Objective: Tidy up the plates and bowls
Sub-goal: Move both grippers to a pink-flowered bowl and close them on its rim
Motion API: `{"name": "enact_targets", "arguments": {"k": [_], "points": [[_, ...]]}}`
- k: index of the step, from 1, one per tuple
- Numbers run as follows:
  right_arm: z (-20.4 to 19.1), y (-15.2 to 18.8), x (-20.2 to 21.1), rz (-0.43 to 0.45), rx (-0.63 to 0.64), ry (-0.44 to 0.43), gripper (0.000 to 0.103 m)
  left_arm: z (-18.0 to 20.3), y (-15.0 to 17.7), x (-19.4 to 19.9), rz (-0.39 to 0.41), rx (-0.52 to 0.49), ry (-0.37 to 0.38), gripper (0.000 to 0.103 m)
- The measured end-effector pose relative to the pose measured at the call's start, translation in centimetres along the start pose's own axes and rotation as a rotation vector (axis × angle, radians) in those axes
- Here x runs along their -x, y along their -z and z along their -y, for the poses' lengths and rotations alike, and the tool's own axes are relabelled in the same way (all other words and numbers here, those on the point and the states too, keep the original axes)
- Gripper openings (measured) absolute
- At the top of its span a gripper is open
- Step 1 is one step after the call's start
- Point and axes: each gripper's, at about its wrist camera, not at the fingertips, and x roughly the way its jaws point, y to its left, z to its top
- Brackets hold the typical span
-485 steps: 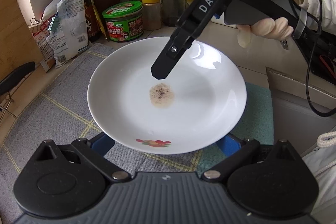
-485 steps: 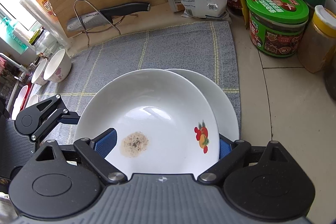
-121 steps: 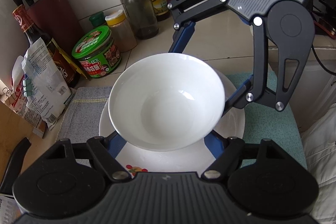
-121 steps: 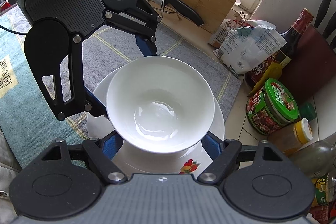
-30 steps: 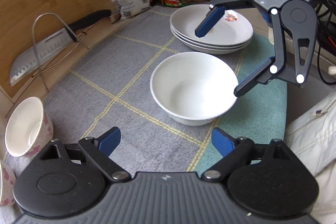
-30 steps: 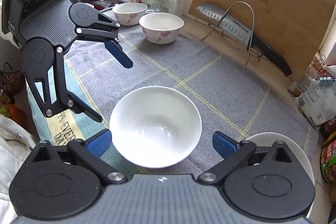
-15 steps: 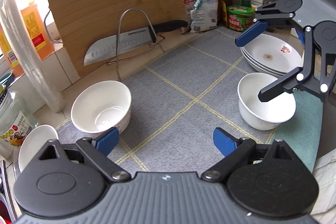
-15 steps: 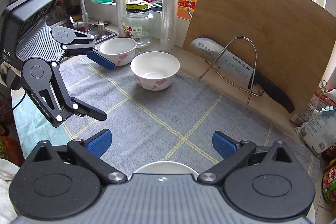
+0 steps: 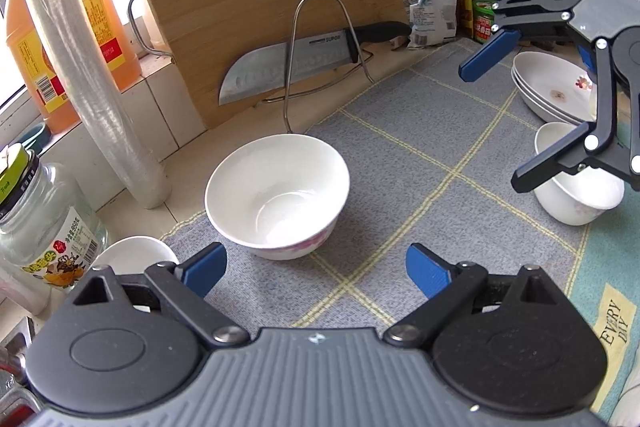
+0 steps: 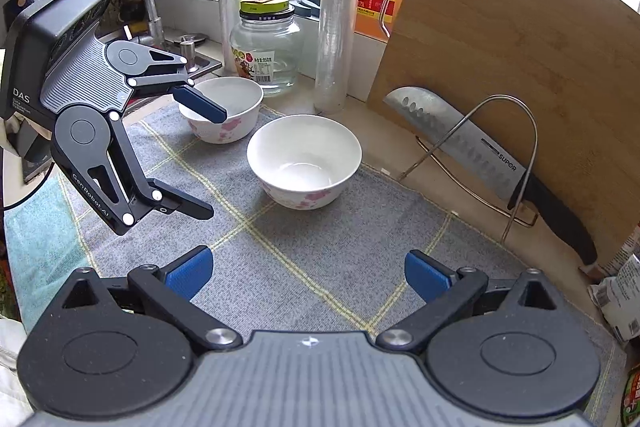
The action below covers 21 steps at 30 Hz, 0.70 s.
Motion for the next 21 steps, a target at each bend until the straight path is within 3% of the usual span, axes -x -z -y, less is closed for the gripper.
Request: {"name": "enact_targets", "arguments": {"k": [21], "points": [[2.3,-2.9,-7.8,-0.107,0.066,-0.094,0.103,-3.1,-1.2,-4.7,-0.135,-0.166,-0.005,0.096]]}}
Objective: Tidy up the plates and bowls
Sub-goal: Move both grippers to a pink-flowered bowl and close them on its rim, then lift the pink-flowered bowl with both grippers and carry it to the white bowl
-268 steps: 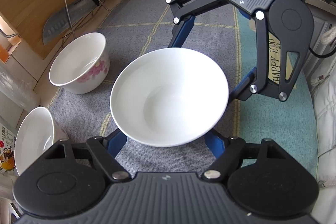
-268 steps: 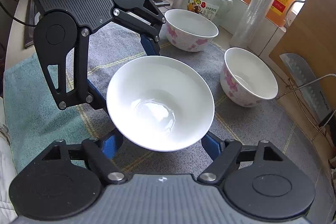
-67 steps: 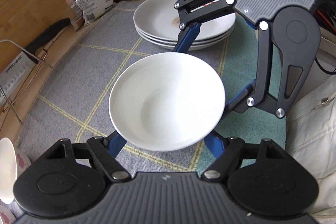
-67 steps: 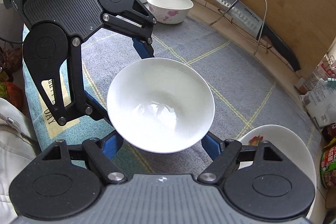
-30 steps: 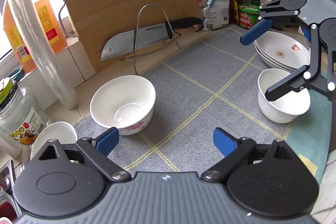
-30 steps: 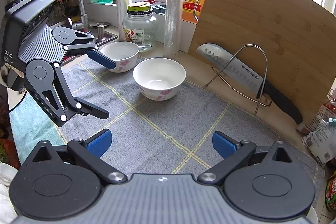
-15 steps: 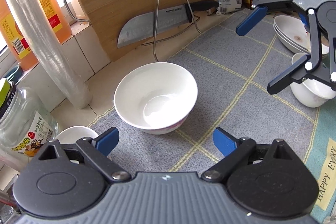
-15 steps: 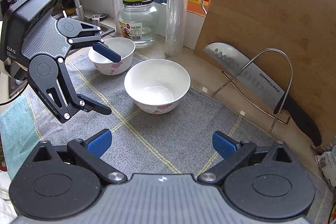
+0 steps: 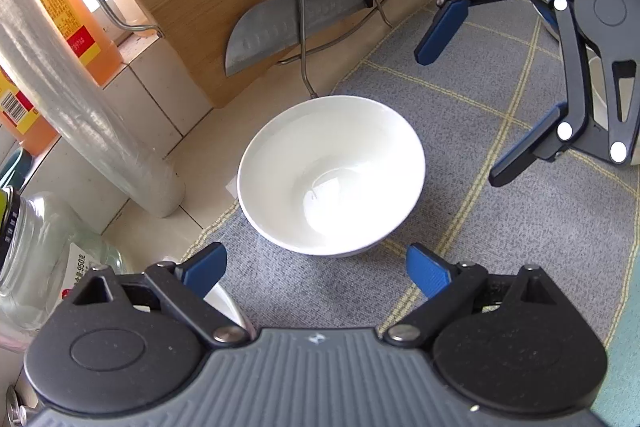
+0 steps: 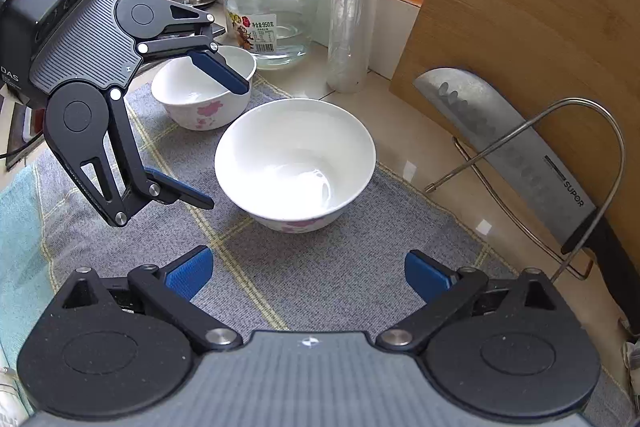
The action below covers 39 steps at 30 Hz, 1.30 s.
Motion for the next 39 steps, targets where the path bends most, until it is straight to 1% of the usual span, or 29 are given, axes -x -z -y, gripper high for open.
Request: {"name": "enact_targets", "arguments": {"k": [3,8,20,25,26,27,30,33,39], "points": [[0.1,-0.5,-0.8,-0.008,0.017,-0.006,0.103,-0.1,-0.1,-0.4,-0.008,-0.025,-0.002,0.096],[0.0,-1.3,-2.0,-0.018,0.042,-0.021,0.103,-0.6,-0.4,-1.1,-0.012,-0.035,0.007,0.096],[-0.2,-2.1,-4.3,-0.04,0.117,-0.013,0.103,-1.0,-0.8,-2.4,-0.029,-0.091,0.032,0.095],[-0.5,-2.3,-4.6,-0.042,0.16,-0.011,0.097,-1.3,-1.0,-2.8,-0.029,-0.1,0.05,0.095],[-0.7,-2.4,-4.6,-0.041,0.168,-0.012,0.095,-1.3,-1.1,-2.9,-0.029,-0.101,0.055,0.093],[-0.7,-2.4,-4.7,-0.041,0.173,-0.012,0.093,-1.4,-1.1,-2.9,-0.029,-0.1,0.061,0.093],[-0.9,-2.6,-4.8,-0.037,0.185,-0.018,0.088,-1.5,-1.1,-2.9,-0.028,-0.099,0.075,0.091],[-1.1,-2.6,-4.5,-0.023,0.192,-0.03,0.087,-1.4,-1.0,-2.7,-0.024,-0.105,0.087,0.088],[-1.0,-2.6,-4.4,-0.019,0.19,-0.029,0.085,-1.4,-0.9,-2.6,-0.016,-0.116,0.097,0.084]]}}
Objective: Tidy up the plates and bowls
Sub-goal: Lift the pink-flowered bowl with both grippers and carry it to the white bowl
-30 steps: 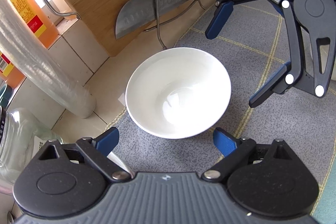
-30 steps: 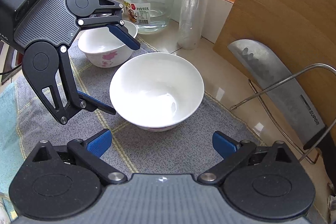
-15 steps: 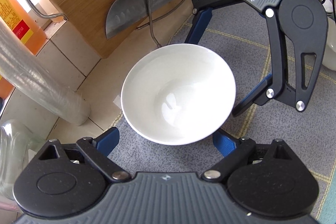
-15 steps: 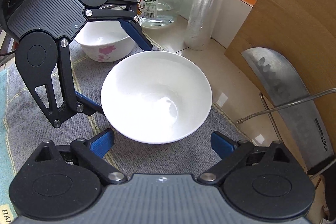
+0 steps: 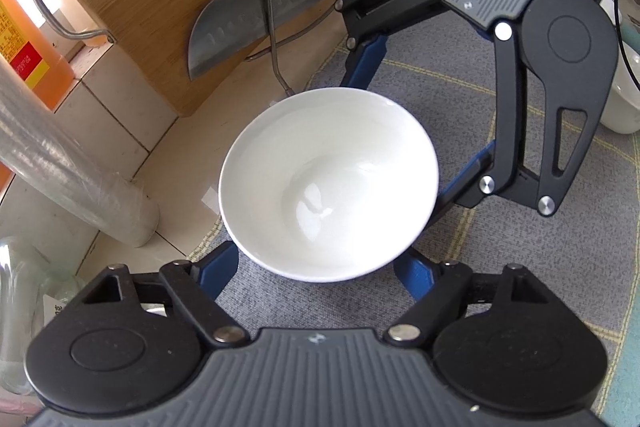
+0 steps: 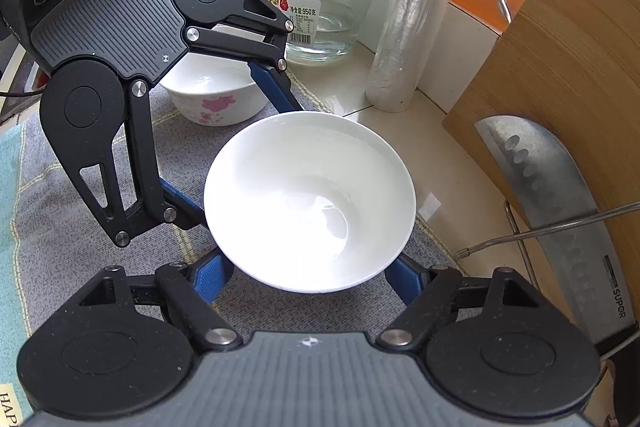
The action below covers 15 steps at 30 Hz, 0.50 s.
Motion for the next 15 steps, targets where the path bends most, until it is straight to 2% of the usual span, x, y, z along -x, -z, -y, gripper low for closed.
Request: {"name": "enact_targets", "arguments": {"k": [15], "points": [[-0.7,0.2,1.2,0.003,0.017,0.021,0.085,0.7,-0.4,1.2,0.019,-0.031,0.002,0.082]]}}
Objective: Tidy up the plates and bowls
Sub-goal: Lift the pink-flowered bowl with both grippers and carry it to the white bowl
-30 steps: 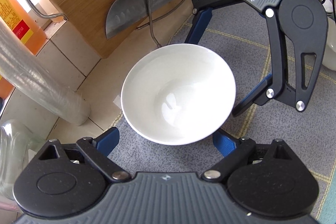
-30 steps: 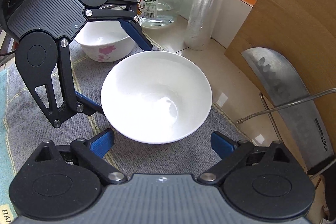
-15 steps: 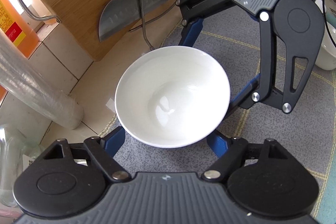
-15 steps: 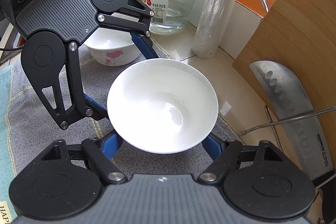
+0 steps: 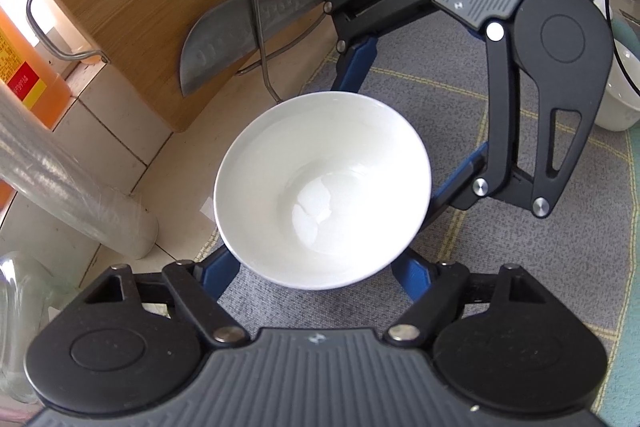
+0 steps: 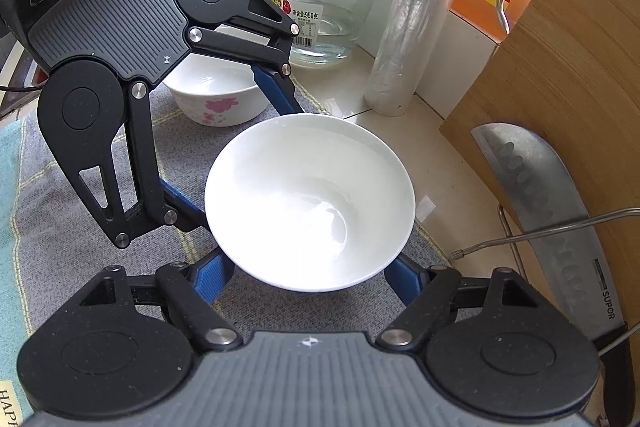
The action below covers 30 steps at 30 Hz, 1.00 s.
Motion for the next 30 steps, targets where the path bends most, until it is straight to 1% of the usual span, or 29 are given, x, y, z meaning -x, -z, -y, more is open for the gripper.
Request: {"name": "enact_targets", "arguments": {"k": [10,15,22,26,30], "points": [[-1.2,1.0,4.7,0.021,-0.006,0.01,0.085,2.2,-1.8,3.4,0.04,-0.031,-0.006,0.082],[-2.4,2.0,7.5,0.032,-0.018,0.022,0.085,4.2,-2.8,5.5,0.062,-0.059,-0.012,0.082],[-4.5,3.9,11.2,0.046,-0.03,0.051,0.085,7.4,-4.1,7.8,0.083,-0.098,-0.005,0.082],[-5.9,5.3,13.0,0.048,-0.046,0.064,0.085,9.1,-4.7,8.6,0.09,-0.135,-0.001,0.082],[-7.2,6.4,14.3,0.039,-0.063,0.08,0.085,10.5,-5.2,8.9,0.099,-0.153,0.021,0.082]]}}
